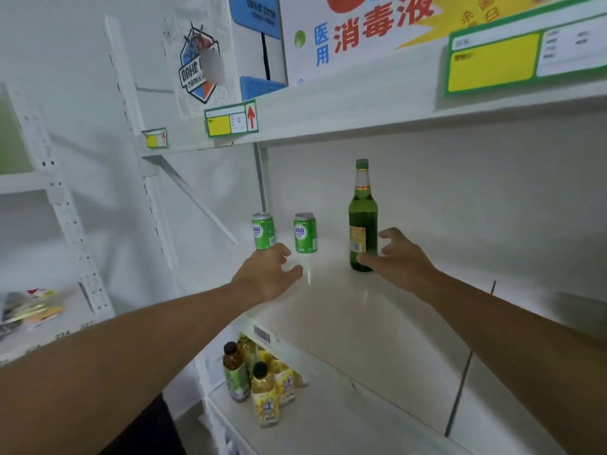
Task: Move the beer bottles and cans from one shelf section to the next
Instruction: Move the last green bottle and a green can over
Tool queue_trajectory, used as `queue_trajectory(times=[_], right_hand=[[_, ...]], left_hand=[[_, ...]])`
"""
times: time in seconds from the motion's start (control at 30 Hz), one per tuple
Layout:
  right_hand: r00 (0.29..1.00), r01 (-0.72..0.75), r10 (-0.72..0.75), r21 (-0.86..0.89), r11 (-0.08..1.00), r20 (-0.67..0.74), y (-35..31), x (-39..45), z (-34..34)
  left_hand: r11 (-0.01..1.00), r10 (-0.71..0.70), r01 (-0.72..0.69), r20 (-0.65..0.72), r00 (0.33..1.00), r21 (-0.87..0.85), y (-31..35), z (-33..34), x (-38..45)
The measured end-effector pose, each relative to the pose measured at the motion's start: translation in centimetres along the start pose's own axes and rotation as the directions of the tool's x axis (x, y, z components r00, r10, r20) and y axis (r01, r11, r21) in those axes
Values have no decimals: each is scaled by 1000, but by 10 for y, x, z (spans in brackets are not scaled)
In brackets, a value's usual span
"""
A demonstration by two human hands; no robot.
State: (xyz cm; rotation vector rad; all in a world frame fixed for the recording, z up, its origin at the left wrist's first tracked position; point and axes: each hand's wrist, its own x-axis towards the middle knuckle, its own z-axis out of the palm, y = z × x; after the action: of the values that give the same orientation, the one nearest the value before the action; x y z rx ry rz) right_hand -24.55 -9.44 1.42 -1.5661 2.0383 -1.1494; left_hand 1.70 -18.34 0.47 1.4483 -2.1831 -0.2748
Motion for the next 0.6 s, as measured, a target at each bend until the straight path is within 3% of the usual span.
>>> queue_trajectory(times=[0.13, 0.27, 0.47, 0.6], right_hand=[[998, -57, 62, 153, 987, -32, 6, 33, 11], [991, -45, 65, 162, 986, -120, 4, 65, 18], [969, -5, 93, 360, 933, -229, -22, 117, 35], [944, -19, 94, 234, 972, -316, -17, 140, 48]], left_hand=[[991, -84, 88, 42, 996, -98, -14, 28, 43], [962, -159, 158, 13, 987, -221, -25, 50, 96], [871, -204, 168, -30, 978, -461, -32, 74, 182], [757, -165, 155, 44, 985, -635, -31, 89, 219]])
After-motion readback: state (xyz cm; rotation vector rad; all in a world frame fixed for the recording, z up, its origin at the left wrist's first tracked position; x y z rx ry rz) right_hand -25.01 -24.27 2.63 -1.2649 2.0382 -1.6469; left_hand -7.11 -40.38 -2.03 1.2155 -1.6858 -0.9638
